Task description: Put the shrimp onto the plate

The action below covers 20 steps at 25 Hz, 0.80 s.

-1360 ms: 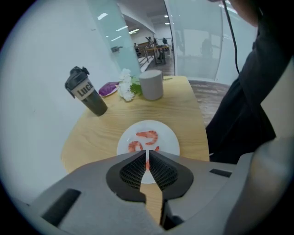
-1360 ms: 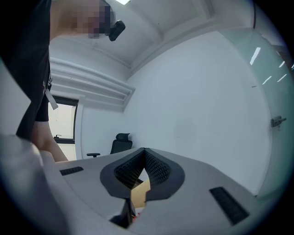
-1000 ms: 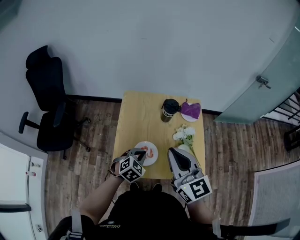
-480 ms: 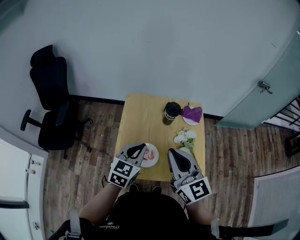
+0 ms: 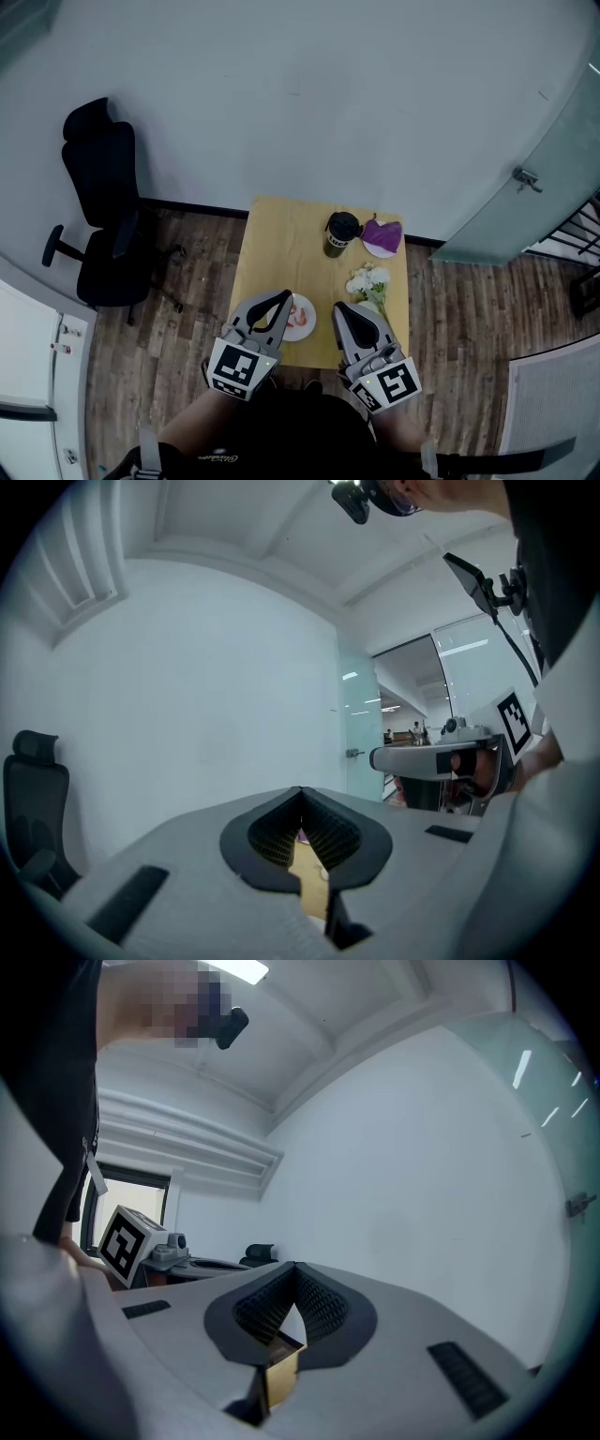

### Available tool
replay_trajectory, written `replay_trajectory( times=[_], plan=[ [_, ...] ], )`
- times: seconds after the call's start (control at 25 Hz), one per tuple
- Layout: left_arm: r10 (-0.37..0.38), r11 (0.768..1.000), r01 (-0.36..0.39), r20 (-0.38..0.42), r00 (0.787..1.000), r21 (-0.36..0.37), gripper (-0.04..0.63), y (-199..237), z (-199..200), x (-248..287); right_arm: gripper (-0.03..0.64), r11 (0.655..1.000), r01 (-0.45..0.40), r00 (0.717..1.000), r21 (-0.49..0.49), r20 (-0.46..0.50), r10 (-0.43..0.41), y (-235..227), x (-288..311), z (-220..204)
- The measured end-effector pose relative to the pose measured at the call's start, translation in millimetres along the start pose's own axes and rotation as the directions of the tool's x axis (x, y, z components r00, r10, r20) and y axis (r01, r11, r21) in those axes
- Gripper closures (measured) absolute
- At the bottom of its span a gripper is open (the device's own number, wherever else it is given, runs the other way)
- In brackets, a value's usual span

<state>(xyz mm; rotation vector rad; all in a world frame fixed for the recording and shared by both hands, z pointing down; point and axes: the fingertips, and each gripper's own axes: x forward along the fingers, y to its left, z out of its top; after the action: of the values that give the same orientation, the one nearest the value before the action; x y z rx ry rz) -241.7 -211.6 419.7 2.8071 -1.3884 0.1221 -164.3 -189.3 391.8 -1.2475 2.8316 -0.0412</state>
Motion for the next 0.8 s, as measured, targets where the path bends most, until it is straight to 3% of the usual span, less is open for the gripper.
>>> replay_trajectory(
  times=[0.28,0.8],
  plan=[
    [0.000,1.000,0.000,0.008,1.000,-0.031,0.591,4.9,3.9,-0.4,0.615,1.000,-0.004,1.000,0.001,0.001,0.004,0.3,-1.2,0.1],
    [-0.011,1.000,0.011,0.026,1.000,-0.020,0.591,1.6,11.2,0.0,0.615,1.000,-0.002,1.000,0.000,0.004,0.002,-1.3,-2.6,-0.1]
  ],
)
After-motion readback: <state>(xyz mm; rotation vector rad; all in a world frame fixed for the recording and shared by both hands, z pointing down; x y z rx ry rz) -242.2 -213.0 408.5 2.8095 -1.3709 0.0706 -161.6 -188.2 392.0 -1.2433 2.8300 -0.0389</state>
